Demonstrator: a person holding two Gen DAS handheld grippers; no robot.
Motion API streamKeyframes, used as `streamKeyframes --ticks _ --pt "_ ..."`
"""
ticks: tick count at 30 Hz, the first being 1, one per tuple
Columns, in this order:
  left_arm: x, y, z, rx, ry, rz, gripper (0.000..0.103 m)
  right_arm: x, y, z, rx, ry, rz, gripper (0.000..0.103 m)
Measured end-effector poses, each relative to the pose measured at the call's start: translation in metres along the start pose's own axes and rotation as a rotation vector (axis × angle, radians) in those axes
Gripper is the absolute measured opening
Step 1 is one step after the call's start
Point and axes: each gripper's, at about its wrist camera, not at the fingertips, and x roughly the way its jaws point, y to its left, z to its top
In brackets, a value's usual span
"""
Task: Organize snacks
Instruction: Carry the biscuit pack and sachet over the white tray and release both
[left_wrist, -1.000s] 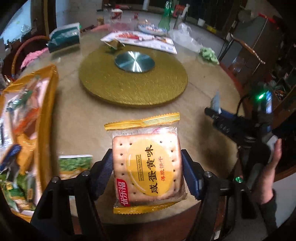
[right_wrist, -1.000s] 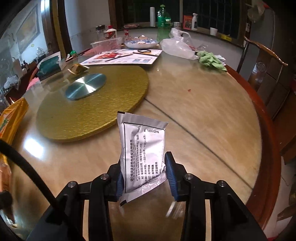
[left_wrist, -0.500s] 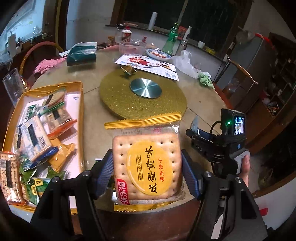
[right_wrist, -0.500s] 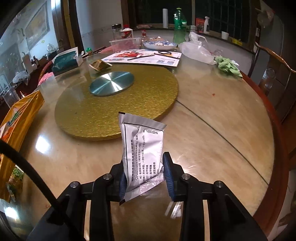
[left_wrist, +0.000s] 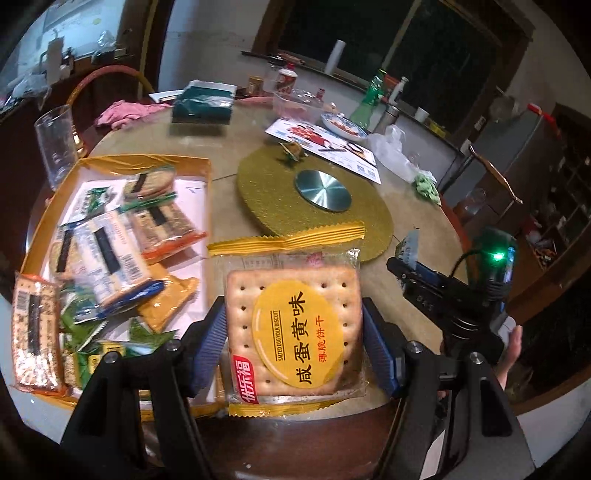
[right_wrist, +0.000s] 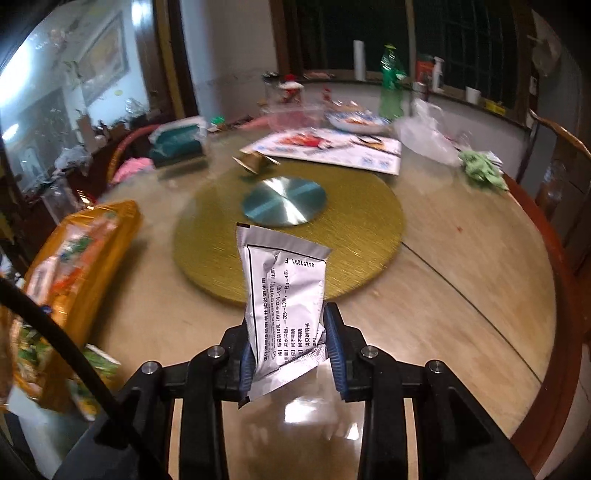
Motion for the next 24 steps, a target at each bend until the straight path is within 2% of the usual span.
streamKeyframes --ticks 4,7,11,15,24 --pt "-0.021 0.029 -0.002 -0.066 -0.026 0.008 0.070 -0.013 0.031 0.008 -0.049 -0.021 0.085 0.033" --pt "-0.038 0.054 -0.004 -0.114 -0.049 0.036 0.070 -0.016 0.059 0.013 -0.081 -0.013 0.191 0.033" --pt "-0.051 0.086 0.001 -0.162 -0.082 0.112 0.070 -0.009 0.099 0.021 -0.142 0.003 0.309 0.033" --pt "-0.045 0.118 0.010 -0.210 -0.085 0.178 0.070 0.003 0.134 0.033 -0.195 0.023 0.396 0.033" --pt "-0.013 0.167 0.025 -0.245 -0.026 0.260 0.070 0.053 0.204 0.063 -0.307 0.087 0.459 0.033"
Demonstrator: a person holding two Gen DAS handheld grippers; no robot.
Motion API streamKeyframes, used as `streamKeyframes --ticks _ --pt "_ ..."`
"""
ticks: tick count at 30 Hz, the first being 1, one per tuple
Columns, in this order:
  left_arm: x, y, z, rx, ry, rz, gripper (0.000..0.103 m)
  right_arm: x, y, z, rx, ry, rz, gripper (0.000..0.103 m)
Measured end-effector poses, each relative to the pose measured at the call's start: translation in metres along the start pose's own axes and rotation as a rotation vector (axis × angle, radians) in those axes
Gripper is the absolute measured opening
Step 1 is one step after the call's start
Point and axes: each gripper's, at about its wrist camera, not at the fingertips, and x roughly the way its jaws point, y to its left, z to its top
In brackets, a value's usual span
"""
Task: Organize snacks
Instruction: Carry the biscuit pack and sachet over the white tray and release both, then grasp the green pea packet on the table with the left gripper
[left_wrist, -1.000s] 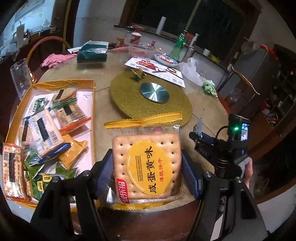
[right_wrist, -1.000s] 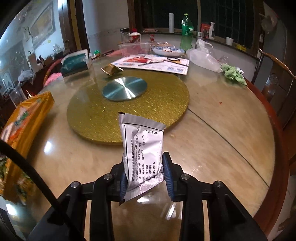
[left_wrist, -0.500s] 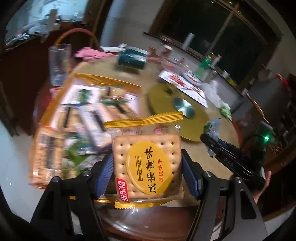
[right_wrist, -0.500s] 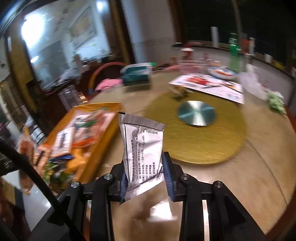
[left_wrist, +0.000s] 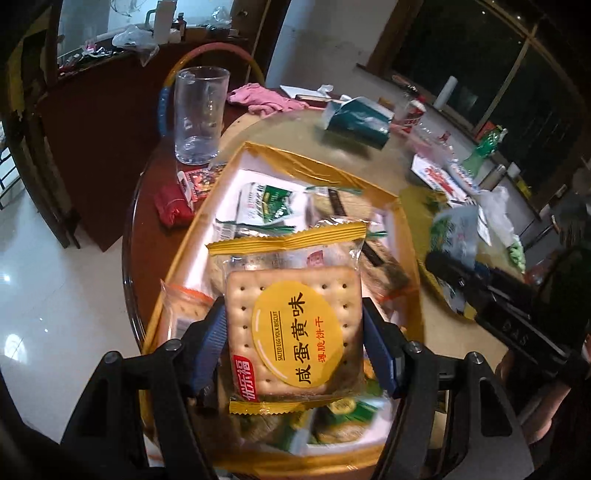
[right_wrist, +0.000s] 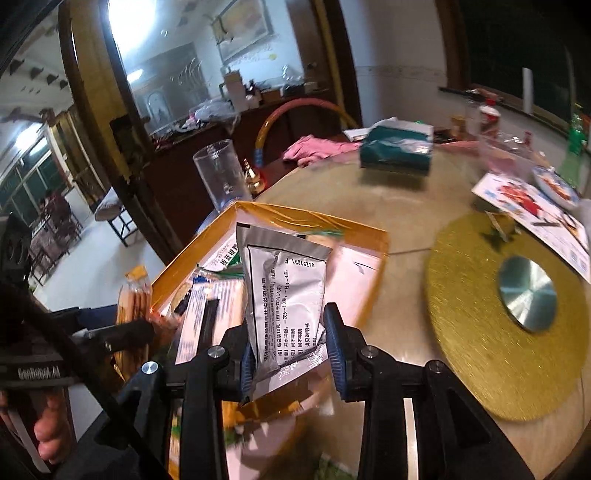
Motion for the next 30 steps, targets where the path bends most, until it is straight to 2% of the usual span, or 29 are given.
streamKeyframes --ticks 4,8,9,13,15,17,20,22,24,26,27,30 --pt "0.020 0.003 0.008 0.023 0.034 0.066 0.070 0.028 0.004 0.012 -0.001 0.041 0.002 0.033" --pt "0.038 0.005 0.017 0.036 0.055 0.093 0.070 0.052 0.005 0.019 -0.006 0.068 -0.019 0.034" --pt "0.041 0.005 0.019 0.037 0.065 0.098 0.070 0.054 0.004 0.020 0.001 0.073 -0.016 0.038" --pt "0.045 0.009 0.026 0.009 0.066 0.065 0.071 0.056 -0.006 0.020 0.057 0.071 0.036 0.046" --pt "0.040 0.010 0.026 -0.005 0.048 0.058 0.081 0.044 -0.010 0.019 0.072 0.052 0.033 0.069" --pt "0.033 0.007 0.025 -0.013 0.014 0.067 0.086 0.028 -0.014 0.019 0.085 0.015 0.022 0.077" --pt "0.026 -0.003 0.021 -0.005 -0.009 0.076 0.087 0.000 -0.024 0.012 0.117 -0.021 0.035 0.077" --pt "0.024 -0.016 0.014 0.038 -0.023 0.077 0.088 -0.019 -0.032 0.002 0.138 -0.038 0.035 0.079" --pt "0.029 -0.028 0.008 0.097 -0.010 0.106 0.088 -0.037 -0.043 -0.013 0.153 -0.049 0.035 0.079" --pt "0.030 -0.036 0.002 0.114 -0.004 0.150 0.088 -0.049 -0.054 -0.030 0.170 -0.046 0.019 0.079" --pt "0.025 -0.038 0.000 0.105 -0.019 0.160 0.088 -0.056 -0.063 -0.041 0.185 -0.044 0.010 0.079" --pt "-0.009 -0.046 -0.014 0.074 -0.153 0.167 0.089 -0.074 -0.089 -0.074 0.238 -0.031 -0.029 0.079"
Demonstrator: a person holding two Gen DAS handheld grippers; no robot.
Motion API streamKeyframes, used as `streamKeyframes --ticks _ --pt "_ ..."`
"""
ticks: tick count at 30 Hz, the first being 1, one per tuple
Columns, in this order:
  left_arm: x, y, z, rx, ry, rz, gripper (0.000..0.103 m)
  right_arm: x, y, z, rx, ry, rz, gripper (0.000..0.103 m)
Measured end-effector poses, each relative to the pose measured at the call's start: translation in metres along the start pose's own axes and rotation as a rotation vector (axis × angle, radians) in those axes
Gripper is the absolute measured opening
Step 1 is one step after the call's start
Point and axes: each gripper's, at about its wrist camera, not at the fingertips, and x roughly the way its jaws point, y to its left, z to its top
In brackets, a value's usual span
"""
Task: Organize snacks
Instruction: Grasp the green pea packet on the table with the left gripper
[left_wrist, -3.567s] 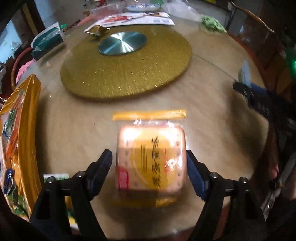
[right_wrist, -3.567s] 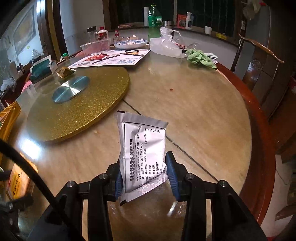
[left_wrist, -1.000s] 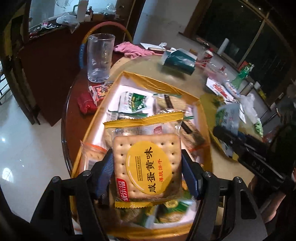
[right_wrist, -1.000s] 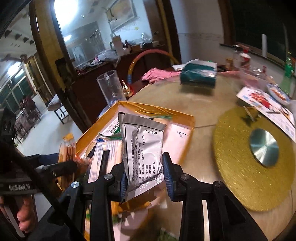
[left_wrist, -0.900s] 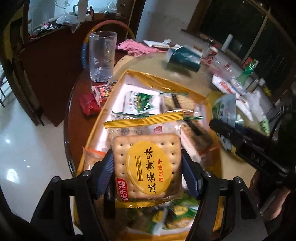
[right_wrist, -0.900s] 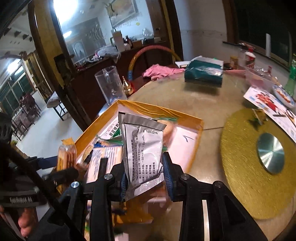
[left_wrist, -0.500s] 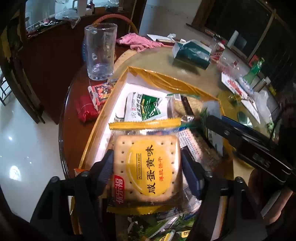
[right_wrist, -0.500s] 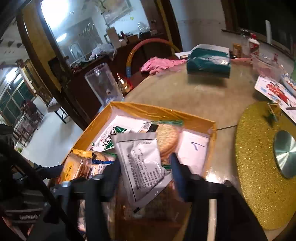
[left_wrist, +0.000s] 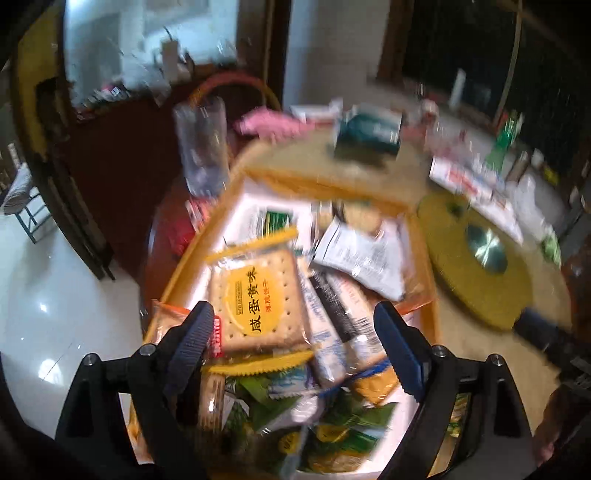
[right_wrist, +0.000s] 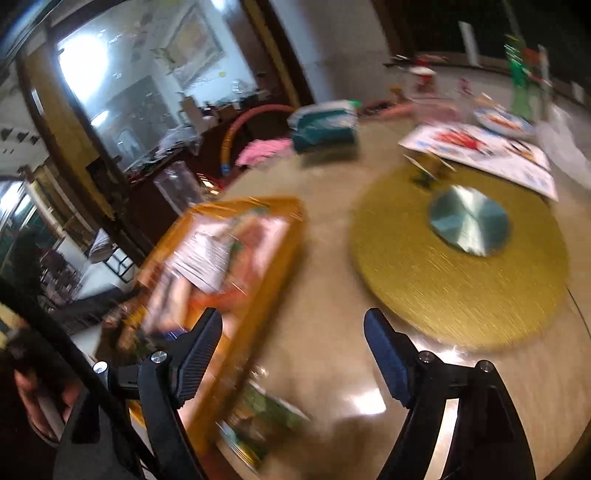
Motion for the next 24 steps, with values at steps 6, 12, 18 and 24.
streamKeyframes --ticks 6,12,18,24 --pt "-0.020 -0.056 -0.035 0.141 0.108 -0.173 0.089 -0.028 -0.074 -0.045 0.137 0.014 -0.101 0.079" --pt "-0.014 -0.121 -0.060 0.329 0.198 -0.242 0.089 -0.046 -0.114 -0.072 0.225 -0.021 -0.179 0.079" --pt "0.021 -0.159 -0.065 0.443 0.298 -0.194 0.070 -0.052 -0.118 -0.077 0.210 -0.070 -0.213 0.079" --pt "0.040 -0.172 -0.077 0.503 0.332 -0.098 0.057 -0.054 -0.120 -0.082 0.210 -0.076 -0.213 0.079"
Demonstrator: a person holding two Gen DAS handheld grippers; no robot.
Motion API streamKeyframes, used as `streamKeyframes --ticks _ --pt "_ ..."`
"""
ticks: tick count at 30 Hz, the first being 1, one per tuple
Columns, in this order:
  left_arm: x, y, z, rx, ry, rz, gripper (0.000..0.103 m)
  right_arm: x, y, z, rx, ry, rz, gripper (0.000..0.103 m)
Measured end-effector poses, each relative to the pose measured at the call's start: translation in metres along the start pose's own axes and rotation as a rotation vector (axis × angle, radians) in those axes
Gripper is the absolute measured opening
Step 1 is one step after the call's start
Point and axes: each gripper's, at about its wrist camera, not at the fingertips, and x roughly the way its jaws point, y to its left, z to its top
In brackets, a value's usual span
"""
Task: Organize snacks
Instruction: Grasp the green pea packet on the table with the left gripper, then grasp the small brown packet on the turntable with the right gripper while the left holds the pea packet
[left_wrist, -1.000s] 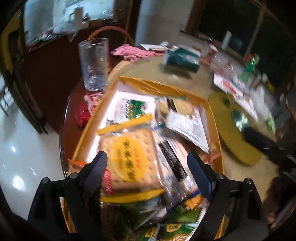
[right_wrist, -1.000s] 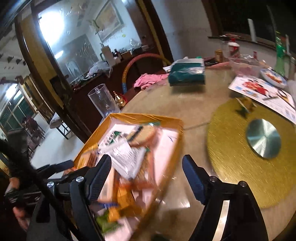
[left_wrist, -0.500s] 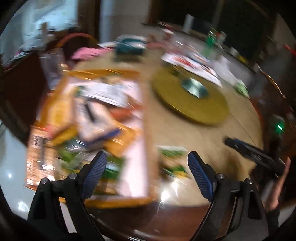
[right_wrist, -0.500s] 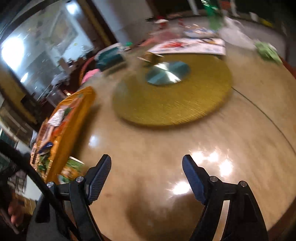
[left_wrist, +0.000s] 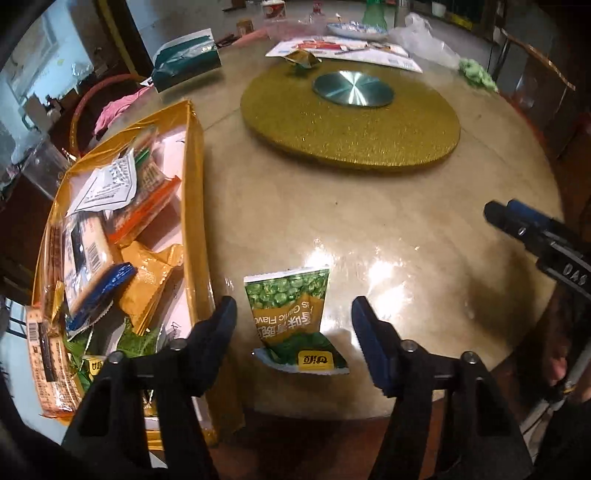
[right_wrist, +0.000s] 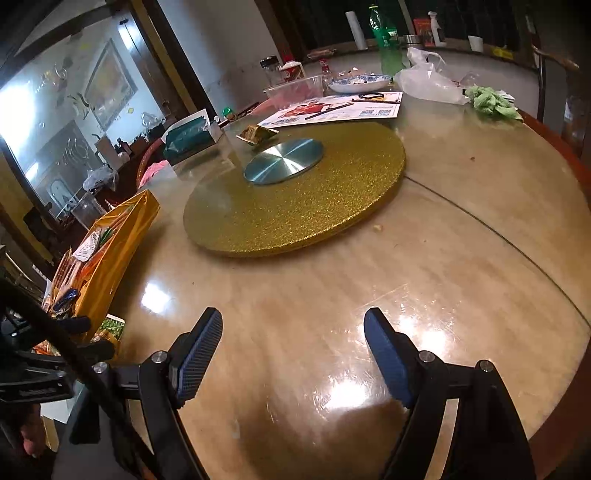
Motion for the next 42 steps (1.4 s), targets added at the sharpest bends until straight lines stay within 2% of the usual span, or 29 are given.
streamKeyframes --ticks 1,6,12,16,19,23,25,31,36,42 --pt "0.005 0.000 -0.001 -0.009 0.018 0.000 0.045 0.001 0.000 0.000 0.000 0.000 0.004 0.079" --pt "0.005 -0.002 -0.009 -0.023 0.009 -0.006 0.039 0.000 -0.001 0.000 -0.001 -0.001 0.007 0.079" --pt "-0.003 -0.029 -0.018 0.029 -0.015 -0.064 0.038 0.001 0.000 0.001 -0.010 0.007 0.015 0.079" --pt "-0.003 -0.037 -0.020 0.067 -0.029 -0.052 0.041 0.004 0.004 0.004 -0.036 0.036 0.010 0.079" --pt "-0.001 -0.033 -0.022 0.054 -0.058 -0.026 0.042 0.010 0.002 0.014 -0.007 0.078 0.058 0.079" --pt "-0.001 -0.023 -0.025 0.028 -0.080 -0.036 0.038 0.018 0.004 0.038 0.024 0.094 0.065 0.070" --pt "-0.002 -0.018 -0.028 0.022 -0.086 -0.058 0.037 0.022 0.008 0.048 0.031 0.095 0.072 0.066" --pt "-0.011 0.002 -0.034 -0.041 -0.105 -0.205 0.036 0.047 0.028 0.082 0.019 0.103 0.072 0.064" --pt "-0.013 0.011 -0.031 -0.071 -0.115 -0.248 0.036 0.083 0.037 0.108 0.073 0.149 0.090 0.064" --pt "-0.013 0.019 -0.028 -0.098 -0.116 -0.295 0.036 0.115 0.048 0.136 0.077 0.161 0.050 0.064"
